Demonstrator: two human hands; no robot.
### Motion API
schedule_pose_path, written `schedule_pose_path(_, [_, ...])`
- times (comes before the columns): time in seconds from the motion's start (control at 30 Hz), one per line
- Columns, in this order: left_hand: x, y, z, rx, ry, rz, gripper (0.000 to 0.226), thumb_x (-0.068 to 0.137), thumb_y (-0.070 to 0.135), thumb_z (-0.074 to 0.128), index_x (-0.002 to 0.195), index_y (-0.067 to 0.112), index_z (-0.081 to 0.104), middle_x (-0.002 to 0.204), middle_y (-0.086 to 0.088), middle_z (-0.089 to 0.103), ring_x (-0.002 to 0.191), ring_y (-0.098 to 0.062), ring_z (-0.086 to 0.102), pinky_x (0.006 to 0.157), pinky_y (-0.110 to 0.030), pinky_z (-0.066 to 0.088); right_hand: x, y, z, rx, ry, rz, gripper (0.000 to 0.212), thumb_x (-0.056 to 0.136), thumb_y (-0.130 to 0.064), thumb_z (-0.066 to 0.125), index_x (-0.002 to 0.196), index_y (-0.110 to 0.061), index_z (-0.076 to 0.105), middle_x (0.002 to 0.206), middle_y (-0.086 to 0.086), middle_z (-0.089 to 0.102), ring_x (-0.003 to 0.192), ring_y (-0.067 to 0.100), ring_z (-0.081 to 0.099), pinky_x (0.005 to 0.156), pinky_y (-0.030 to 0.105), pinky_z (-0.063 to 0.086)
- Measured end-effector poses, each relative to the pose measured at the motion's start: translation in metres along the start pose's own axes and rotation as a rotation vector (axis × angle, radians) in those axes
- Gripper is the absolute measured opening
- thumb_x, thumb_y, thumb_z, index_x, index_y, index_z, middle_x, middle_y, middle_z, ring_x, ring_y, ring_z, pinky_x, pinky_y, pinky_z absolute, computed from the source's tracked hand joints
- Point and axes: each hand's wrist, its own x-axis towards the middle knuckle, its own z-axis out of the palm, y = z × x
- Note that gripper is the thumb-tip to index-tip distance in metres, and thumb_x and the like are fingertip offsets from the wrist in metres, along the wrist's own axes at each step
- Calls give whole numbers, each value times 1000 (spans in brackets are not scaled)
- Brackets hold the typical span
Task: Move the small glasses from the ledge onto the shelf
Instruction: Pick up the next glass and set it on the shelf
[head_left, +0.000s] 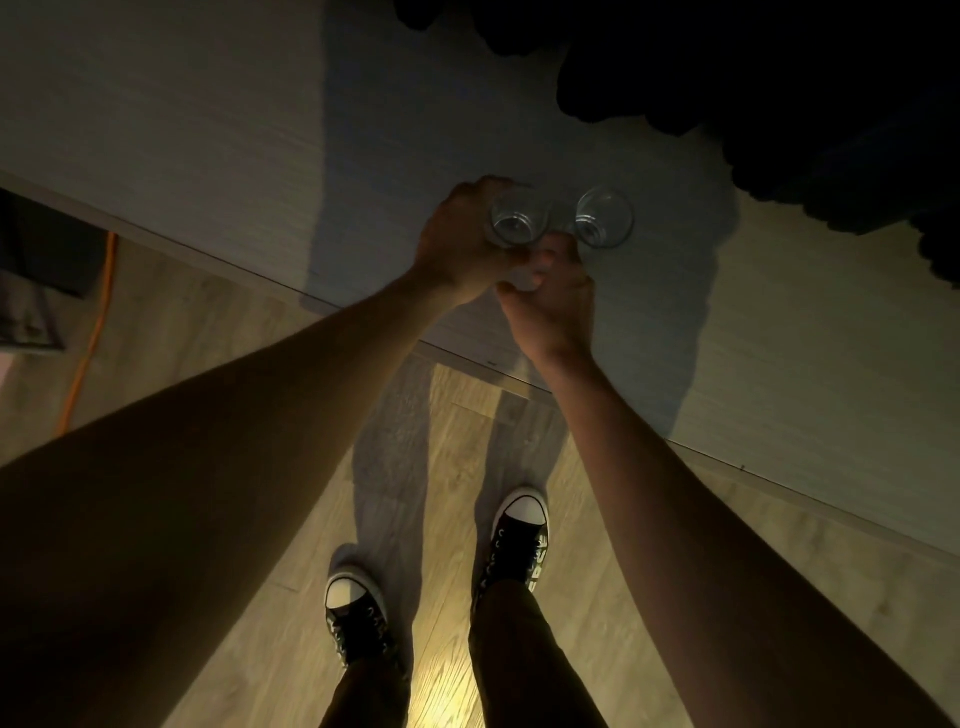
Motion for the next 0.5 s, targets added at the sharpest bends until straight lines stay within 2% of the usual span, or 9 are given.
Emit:
schedule_pose_path(0.1, [-9,-6,-7,-8,38,-10,75,64,40,94,131,21,67,130,-2,71,118,-18,67,99,-34,55,-3,-3,1,25,53,-74,52,79,-18,82,124,-12,56,120,3,74,109,23,72,88,43,61])
schedule_pose_path(0.2, [-26,-9,-20,-41,78,-8,80,54,55,86,123,19,70,122,1,73,113,-15,69,97,-40,57,-8,-16,3,46,99,-206,61,80,-21,81,133,-15,54,124,2,73,110,21,72,84,39,62])
schedule_pose_path(0.27, [-39,-10,-34,-106,113,-48,78,48,59,82,116,24,68,116,5,73,110,-15,71,97,-42,58,-14,-31,5,34,94,-288,60,81,-14,77,137,-14,56,127,3,72,112,20,72,87,36,62])
schedule_pose_path(0.37, [-59,-6,-66,-191,190,-108,72,48,51,87,114,35,65,106,12,72,107,-14,73,97,-44,60,-29,-62,5,63,62,-399,58,80,-11,78,135,-11,61,126,4,74,114,18,71,90,30,59])
schedule_pose_path(0.5, [-96,9,-128,-226,303,-109,71,55,45,89,121,32,67,109,16,71,105,-13,71,97,-46,59,-58,-123,1,132,-33,-492,61,75,-18,84,131,-12,62,124,3,74,113,16,70,91,29,58])
